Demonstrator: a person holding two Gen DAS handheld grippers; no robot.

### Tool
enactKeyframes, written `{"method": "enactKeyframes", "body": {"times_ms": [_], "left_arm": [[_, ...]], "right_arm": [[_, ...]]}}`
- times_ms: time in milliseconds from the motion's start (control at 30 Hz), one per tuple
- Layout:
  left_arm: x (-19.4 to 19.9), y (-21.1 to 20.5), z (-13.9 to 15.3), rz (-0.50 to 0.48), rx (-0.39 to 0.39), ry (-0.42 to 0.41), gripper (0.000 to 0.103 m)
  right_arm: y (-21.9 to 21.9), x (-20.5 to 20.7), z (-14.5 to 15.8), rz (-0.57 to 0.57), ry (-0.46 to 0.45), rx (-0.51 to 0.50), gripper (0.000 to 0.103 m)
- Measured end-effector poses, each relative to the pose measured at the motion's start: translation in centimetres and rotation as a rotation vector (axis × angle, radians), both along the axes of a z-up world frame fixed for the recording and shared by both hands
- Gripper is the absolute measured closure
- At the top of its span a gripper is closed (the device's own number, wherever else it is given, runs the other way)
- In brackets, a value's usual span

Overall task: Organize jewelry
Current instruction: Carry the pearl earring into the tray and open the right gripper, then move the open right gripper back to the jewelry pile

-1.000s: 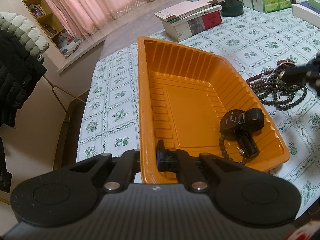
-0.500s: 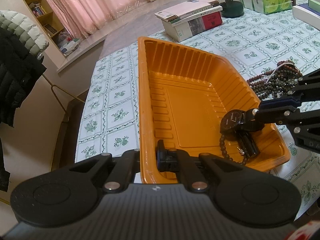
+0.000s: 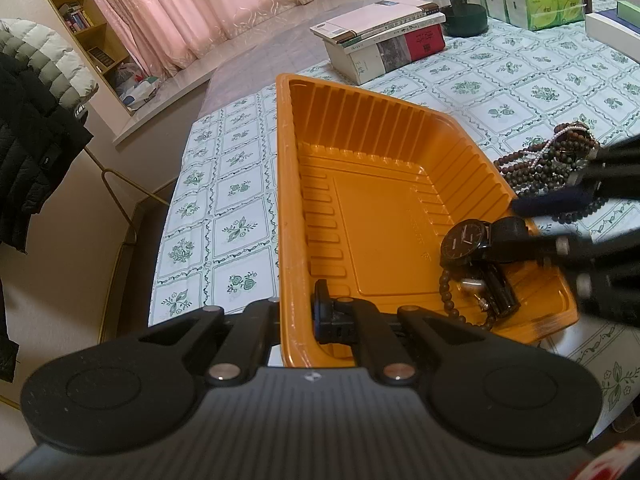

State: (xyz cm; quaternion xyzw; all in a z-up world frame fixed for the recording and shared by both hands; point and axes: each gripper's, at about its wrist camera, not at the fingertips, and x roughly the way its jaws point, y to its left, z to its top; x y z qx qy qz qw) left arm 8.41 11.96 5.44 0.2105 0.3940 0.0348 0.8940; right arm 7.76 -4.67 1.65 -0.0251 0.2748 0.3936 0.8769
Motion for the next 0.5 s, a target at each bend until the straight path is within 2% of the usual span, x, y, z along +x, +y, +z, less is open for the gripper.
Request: {"method": "enactKeyframes", "body": {"times_ms": [33,67,200,500], "left_arm": [[0.0,0.0,0.0,0.000,-0.001,-0.001,0.100],[0.0,0.0,0.0,0.000,-0.001,-0.001,0.100],[0.0,0.0,0.0,0.000,-0.001,-0.001,0.100],[-0.1,-0.1,0.0,0.003,-0.001,-0.005,0.100]], "right_arm": [[-0.3,-0.1,0.0,-0.003,-0.001,0.012,0.038],[-0.7,-0.2,0.1,-0.010,-0.003,0.022,0.037],[-2.6,-0.3,-0.3,-0.067,0.012,0.022,0.037],[-10.0,0.2,-2.3,-0.293,0.082,-0.005,0.037]]}}
